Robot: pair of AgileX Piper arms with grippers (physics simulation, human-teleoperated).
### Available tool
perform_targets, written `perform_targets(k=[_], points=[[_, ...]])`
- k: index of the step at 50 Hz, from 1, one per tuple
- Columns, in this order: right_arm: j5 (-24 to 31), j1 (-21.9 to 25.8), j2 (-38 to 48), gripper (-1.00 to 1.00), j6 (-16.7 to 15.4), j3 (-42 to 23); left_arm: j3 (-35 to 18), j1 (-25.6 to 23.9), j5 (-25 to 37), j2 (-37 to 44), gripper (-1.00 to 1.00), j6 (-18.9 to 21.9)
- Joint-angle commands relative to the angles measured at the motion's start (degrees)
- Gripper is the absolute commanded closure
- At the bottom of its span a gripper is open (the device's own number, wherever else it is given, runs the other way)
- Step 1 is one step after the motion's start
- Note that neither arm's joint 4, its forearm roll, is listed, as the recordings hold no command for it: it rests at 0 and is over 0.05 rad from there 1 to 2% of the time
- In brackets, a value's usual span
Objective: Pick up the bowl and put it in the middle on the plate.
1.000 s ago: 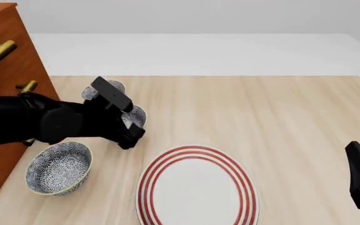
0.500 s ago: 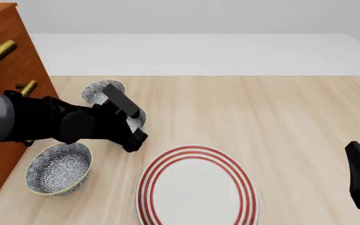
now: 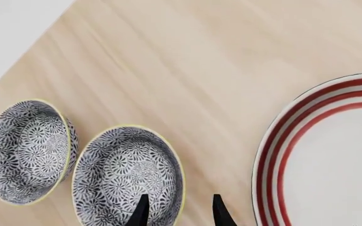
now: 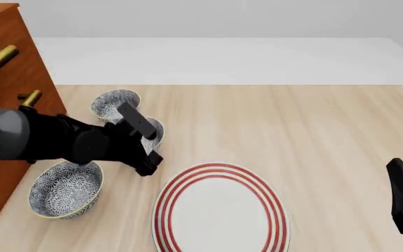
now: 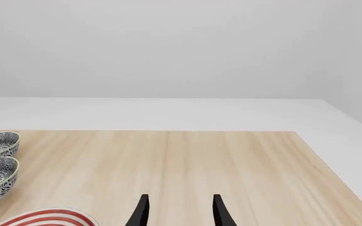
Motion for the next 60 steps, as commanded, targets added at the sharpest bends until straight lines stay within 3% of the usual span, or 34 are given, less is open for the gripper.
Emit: perform_targets(k=[1,36,50,51,60], points=[[0.1,0.0,-0.1,-1.0,0.0,0.0,0.4,0.1,-0.7,1.3,-1.0,1.0],[-0.1,0.0,0.1,-1.0,0.1,0.1,0.6,1.5,-2.1,4.3,-1.0,2.4],[0.0,0.0,0.0,-1.0,0.0,0.0,1.2,1.5,-1.2,1.4,-1.0,3.1],[0.0,0.0,0.0,-1.0,-0.1,0.0,1.2,1.5,-1.1,1.3,1.0,3.1],[0.1,0.0,-0.1,-1.0,0.0,0.0,1.0,1.6,-1.0,0.6,1.0,3.4]])
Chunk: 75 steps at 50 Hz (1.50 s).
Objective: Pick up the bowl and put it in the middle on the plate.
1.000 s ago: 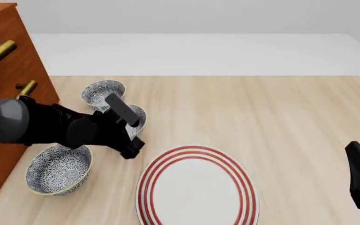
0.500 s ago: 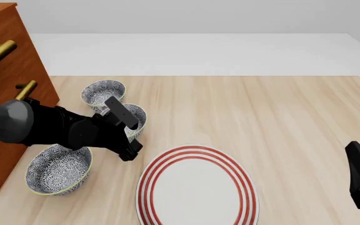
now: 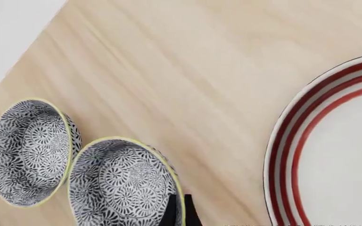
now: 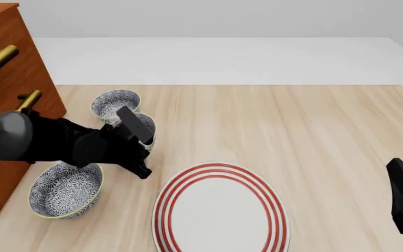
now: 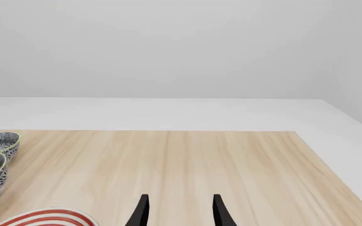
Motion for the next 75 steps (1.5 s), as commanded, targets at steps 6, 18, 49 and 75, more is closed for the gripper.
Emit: perform_targets(k=[6,18,49,75], points=[[0.0,0.0,-0.1,-1.0,0.0,0.0,0.5,-1.0,0.6,-2.0,1.0,0.0],[-0.2,0.0,0.1,-1.0,0.0,0.0,1.3,-2.2,2.0,-5.4,1.0,-0.5],[0.0,0.0,-0.1,-1.0,0.0,0.0,-0.7,-9.3,9.2,-14.0,1.0,-1.6],[-0.1,0.0,0.1,-1.0,0.0,0.1,-2.1,-19.7,15.4,-19.2,1.0,-2.0]])
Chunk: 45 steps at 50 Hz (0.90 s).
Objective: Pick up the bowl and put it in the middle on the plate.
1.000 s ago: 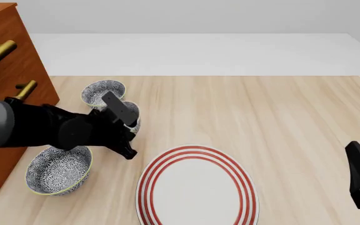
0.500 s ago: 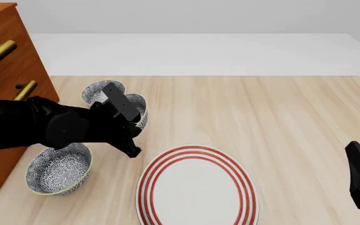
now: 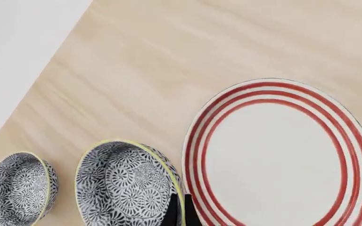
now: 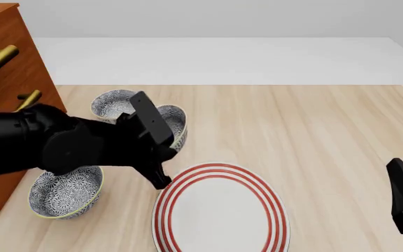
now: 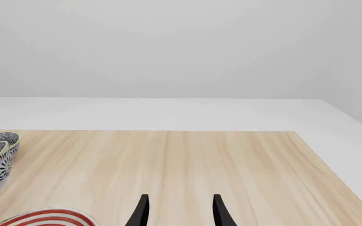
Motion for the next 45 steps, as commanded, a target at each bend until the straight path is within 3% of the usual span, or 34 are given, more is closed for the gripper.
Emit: perform_targets(k=[1,24,45], points=[[-0.1,0.0,0.1,-1.0,0.0,0.1,-0.7,-4.6,2.4,-2.6,1.0,0.2],[-0.1,0.0,0.0,-1.0,0.0,0.1,-3.1,-17.2,8.1,-4.1,1.0,-1.5],[-0.1,0.0,0.0,-1.0,0.0,0.1,-1.3,-20.6,6.7,-1.3,1.0,-1.3]])
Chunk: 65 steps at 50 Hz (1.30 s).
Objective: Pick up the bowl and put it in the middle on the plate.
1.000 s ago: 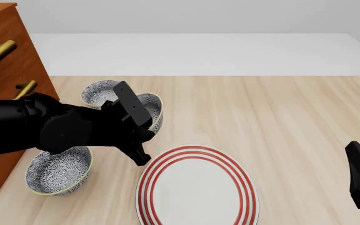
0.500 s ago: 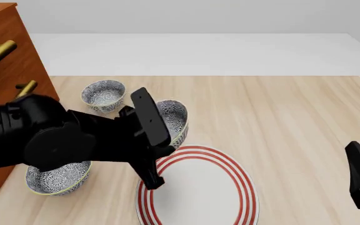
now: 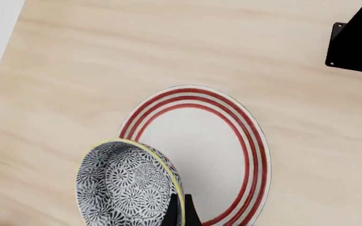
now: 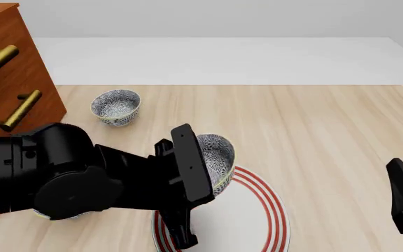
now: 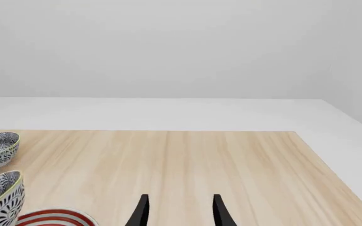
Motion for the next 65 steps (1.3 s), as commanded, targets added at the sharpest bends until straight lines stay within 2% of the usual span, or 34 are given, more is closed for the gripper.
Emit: perform_targets(k=[1,21,43,65], points=[[0.0,0.0,0.0,-1.0,0.0,0.0,0.7,-2.1,-0.5,1.1,1.0,-0.2],[0.0,0.0,0.0,-1.0,0.0,0.0,0.2,-4.4,-2.9,6.4,1.0,-1.6],[0.0,0.0,0.0,-1.0,0.0,0.0,1.9,-7.0,-5.1,11.6,1.0,-2.8],[0.0,0.0,0.0,-1.0,0.0,0.0,3.4,-6.8,-7.5,12.9,1.0,-2.6]])
